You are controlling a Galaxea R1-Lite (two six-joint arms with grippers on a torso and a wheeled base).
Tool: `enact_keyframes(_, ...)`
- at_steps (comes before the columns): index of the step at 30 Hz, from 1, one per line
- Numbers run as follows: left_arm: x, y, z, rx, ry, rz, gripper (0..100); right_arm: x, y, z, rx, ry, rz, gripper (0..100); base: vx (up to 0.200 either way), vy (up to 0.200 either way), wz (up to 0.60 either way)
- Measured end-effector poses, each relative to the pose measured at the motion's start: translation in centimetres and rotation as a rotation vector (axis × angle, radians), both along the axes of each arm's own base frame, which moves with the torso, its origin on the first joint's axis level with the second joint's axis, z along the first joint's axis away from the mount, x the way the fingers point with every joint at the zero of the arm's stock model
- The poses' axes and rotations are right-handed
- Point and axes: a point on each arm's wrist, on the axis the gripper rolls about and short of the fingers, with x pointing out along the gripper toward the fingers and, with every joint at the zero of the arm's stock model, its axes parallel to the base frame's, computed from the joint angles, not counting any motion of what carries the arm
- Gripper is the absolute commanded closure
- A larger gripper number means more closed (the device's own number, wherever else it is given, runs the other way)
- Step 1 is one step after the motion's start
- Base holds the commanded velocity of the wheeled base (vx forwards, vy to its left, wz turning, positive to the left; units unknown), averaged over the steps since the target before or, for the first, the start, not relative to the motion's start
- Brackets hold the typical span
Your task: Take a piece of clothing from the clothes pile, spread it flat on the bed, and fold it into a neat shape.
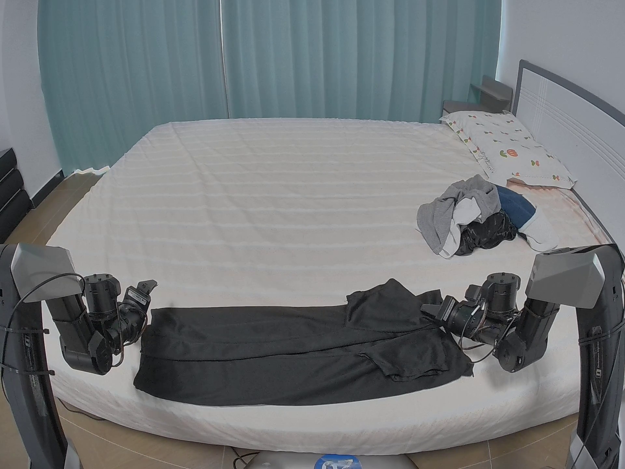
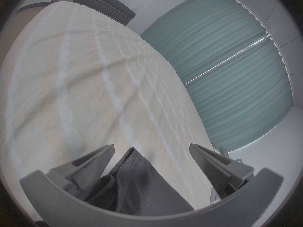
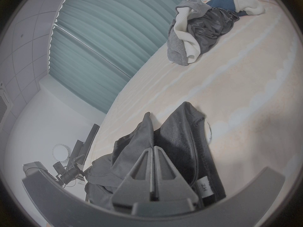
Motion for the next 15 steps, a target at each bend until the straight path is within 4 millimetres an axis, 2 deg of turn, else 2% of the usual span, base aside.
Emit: enact_keyframes(15,0.1,0.1,-0.1,-0.001,-0.001,0.000,0,-2.4,-1.5,1.0,0.020,0.016,0.037,100,0.000,0.000,0.00)
